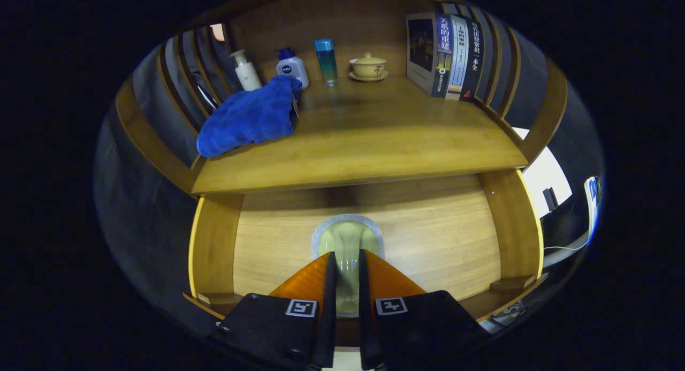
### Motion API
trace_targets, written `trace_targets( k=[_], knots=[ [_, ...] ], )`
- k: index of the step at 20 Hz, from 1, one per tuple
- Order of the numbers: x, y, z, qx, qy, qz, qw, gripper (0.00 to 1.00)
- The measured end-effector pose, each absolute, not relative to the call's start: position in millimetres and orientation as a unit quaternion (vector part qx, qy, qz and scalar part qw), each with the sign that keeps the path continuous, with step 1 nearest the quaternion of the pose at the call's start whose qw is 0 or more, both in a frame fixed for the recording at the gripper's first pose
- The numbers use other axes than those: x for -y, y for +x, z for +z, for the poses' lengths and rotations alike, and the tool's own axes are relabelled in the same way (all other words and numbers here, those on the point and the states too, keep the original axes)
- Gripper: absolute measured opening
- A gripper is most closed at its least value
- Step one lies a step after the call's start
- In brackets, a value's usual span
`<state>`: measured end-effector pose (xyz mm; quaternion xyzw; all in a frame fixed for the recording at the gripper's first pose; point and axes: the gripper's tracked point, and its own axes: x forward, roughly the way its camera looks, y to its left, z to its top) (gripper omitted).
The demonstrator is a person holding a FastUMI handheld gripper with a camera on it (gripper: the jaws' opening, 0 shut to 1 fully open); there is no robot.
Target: Pull open the drawer, take out the items inside it, and place them on the countertop above the cabinet.
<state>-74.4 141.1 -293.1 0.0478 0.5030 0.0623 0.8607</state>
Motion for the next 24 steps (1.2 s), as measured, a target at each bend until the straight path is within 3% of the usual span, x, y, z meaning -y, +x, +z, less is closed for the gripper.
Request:
trace_targets(
  k=[15, 24],
  knots=[
    [-124, 15, -211, -0.459, 0.053, 0.043, 0.886, 0.26],
    [-110, 91, -231, -0.474, 0.04, 0.021, 0.88, 0.26]
  ],
)
